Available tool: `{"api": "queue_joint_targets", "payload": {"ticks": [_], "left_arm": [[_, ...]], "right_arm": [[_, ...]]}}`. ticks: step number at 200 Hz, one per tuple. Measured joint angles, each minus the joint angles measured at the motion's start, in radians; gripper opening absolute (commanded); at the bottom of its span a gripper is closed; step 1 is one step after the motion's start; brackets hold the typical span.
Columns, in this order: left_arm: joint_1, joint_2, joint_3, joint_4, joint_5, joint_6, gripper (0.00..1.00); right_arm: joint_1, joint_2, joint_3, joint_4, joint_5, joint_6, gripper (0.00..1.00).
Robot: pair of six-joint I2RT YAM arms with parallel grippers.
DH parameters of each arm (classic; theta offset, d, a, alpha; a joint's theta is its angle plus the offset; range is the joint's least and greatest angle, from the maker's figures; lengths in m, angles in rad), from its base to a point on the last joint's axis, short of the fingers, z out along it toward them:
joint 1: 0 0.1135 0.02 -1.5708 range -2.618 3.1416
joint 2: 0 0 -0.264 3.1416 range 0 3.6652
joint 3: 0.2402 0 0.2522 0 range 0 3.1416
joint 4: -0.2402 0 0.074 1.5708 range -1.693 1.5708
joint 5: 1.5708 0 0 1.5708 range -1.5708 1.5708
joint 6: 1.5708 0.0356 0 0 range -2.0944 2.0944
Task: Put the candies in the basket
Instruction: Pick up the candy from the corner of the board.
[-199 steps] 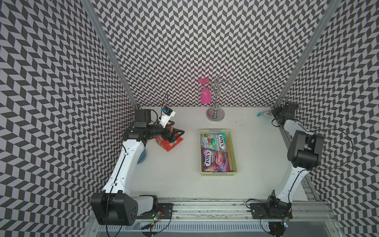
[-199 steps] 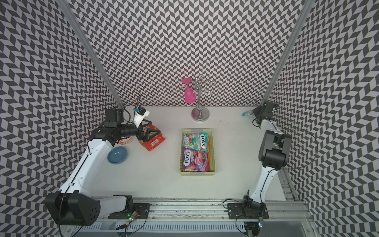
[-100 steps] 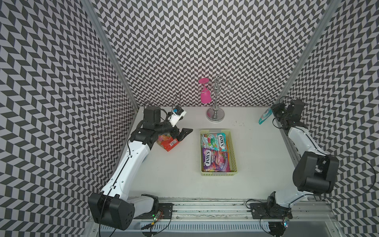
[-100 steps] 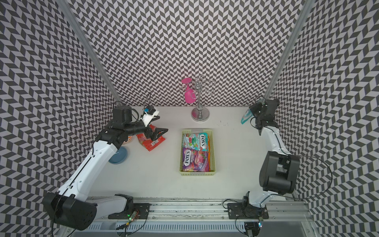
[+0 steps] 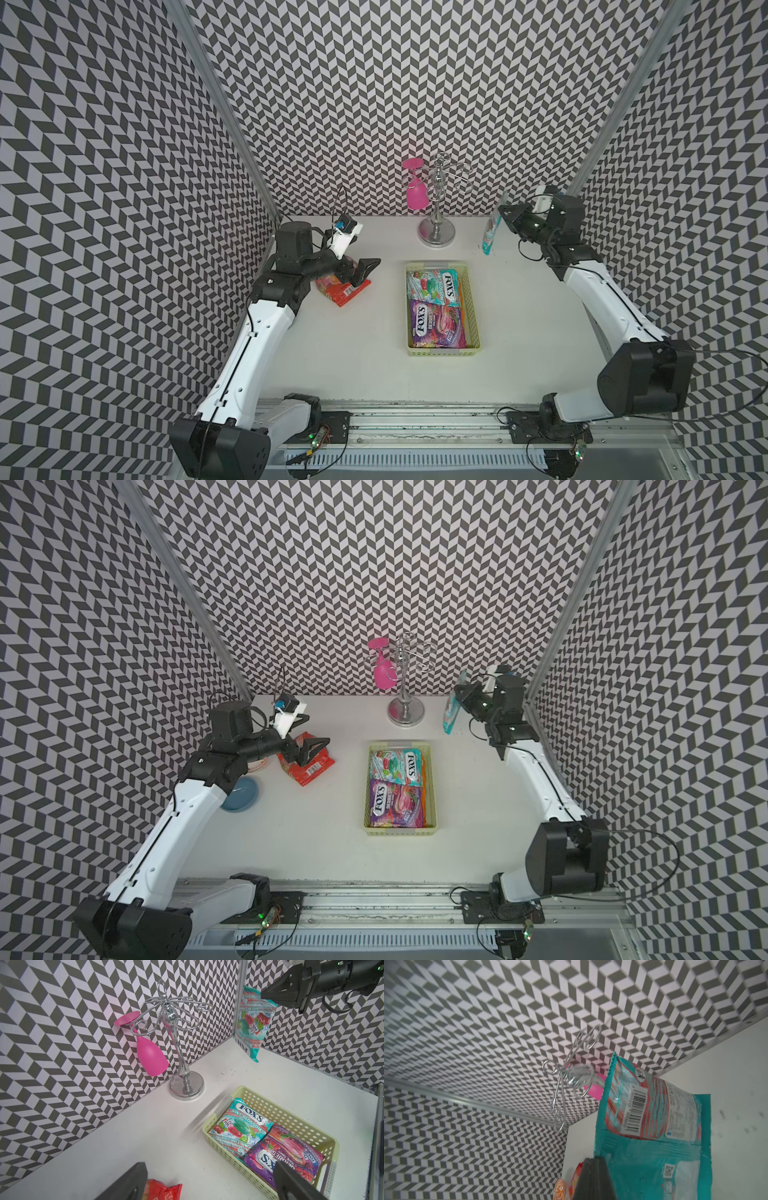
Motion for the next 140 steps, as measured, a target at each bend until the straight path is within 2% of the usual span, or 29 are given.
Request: {"api": "queue_joint_targets", "payload": {"ticks": [55, 140], "left_arm": [[0.057, -0.027, -0.033, -0.014, 0.040, 0.001, 0.99], [0.102, -0.031, -0.042, -0.013, 0.105, -0.011, 0.99]], "right_arm": [[0.153, -0.008, -0.028, -0.010, -0.051, 0.003, 0.00], [0.363, 0.020, -0.069, 0.030, -0.005, 0.021, 0.00]]}}
